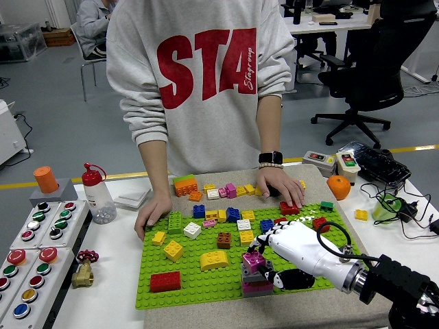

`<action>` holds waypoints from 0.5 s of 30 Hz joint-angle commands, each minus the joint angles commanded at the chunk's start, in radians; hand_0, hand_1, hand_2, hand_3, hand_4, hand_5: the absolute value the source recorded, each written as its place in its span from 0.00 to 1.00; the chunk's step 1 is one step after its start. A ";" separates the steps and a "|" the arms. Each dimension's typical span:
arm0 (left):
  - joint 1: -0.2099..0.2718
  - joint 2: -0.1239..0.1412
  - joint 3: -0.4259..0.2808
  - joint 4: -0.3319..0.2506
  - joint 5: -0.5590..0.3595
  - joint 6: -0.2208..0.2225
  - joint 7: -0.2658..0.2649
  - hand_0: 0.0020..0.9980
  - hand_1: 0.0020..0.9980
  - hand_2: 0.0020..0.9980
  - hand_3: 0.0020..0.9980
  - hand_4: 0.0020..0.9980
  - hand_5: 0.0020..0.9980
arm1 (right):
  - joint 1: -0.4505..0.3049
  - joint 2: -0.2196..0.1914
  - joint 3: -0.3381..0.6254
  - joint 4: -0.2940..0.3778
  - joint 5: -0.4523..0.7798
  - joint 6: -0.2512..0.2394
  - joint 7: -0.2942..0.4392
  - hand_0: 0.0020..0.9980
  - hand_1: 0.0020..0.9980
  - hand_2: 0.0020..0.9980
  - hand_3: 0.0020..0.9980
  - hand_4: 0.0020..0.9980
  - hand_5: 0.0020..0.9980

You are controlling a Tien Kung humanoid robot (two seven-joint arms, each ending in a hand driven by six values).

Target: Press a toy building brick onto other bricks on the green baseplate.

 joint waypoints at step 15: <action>0.005 0.000 0.001 -0.001 0.002 -0.001 0.004 0.63 0.60 0.61 0.40 0.29 0.95 | -0.001 0.018 -0.006 -0.021 -0.023 0.024 -0.054 0.70 0.64 0.60 0.62 0.55 0.25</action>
